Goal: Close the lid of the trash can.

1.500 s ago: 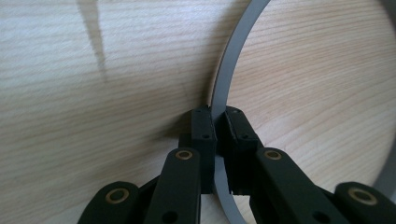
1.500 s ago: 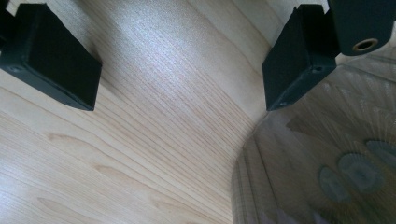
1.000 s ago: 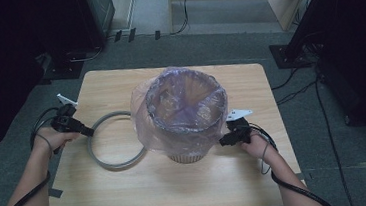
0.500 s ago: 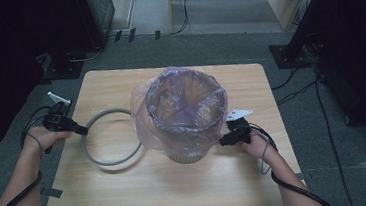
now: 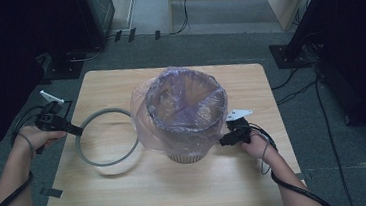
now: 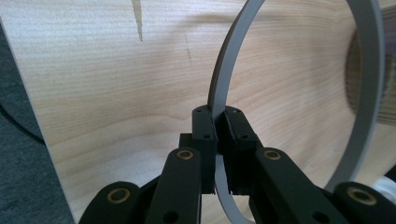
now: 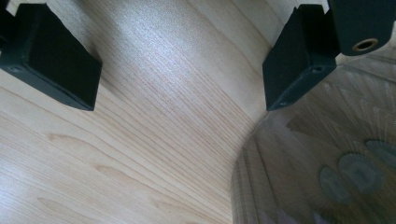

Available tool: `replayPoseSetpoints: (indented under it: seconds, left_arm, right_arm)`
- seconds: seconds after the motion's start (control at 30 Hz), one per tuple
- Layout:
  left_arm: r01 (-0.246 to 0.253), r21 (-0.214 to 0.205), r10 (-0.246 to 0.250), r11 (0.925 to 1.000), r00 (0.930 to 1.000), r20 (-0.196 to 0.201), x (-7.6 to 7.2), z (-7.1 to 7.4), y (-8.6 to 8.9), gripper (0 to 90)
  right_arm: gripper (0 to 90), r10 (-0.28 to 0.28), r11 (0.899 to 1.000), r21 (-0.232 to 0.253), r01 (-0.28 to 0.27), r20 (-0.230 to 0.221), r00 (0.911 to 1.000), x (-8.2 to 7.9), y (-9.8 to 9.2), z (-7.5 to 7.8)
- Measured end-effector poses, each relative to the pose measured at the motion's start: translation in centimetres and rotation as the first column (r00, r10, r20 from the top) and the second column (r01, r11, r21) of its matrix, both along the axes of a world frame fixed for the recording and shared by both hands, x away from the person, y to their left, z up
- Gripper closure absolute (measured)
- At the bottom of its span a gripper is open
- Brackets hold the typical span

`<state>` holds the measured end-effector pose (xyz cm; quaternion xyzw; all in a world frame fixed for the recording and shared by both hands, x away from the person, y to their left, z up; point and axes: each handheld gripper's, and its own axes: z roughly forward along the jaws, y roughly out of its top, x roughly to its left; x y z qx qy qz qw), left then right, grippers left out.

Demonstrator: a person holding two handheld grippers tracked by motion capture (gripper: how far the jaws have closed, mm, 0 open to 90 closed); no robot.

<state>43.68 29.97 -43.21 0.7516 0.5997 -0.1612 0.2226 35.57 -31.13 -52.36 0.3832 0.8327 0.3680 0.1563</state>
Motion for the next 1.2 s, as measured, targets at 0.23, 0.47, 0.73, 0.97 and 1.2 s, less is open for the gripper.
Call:
replayPoseSetpoints:
  seconds: [0.23,0.47,0.73,0.97,1.2]
  left_arm:
    - [0.018,-0.007,-0.018,0.9998,0.9998,-0.001,-0.4,0.7,0.3,84.6]
    - [0.013,-0.014,-0.013,0.9998,0.9999,0.007,-0.5,1.6,0.8,84.6]
    - [0.01,-0.03,-0.01,0.9995,0.9999,0.006,-0.8,2.9,1.5,84.5]
    - [0.027,-0.032,-0.027,0.9991,0.9995,0.015,-0.9,4.4,1.6,84.5]
    - [0.024,-0.044,-0.023,0.9987,0.9997,0.009,-0.9,5.6,1.8,84.5]
  right_arm:
    - [11.4,0.0,1.0,0.0,0.0,0.0,1.0,0.0,0.0,0.0]
    - [11.4,0.0,1.0,0.0,0.0,0.0,1.0,0.0,0.0,0.0]
    - [11.2,-0.004,1.0,0.0,0.004,0.0,1.0,0.0,0.0,0.0]
    - [11.1,-0.006,1.0,0.001,0.006,0.0,1.0,0.0,0.1,0.0]
    - [11.1,-0.006,1.0,0.0,0.006,0.0,1.0,0.0,0.1,0.0]
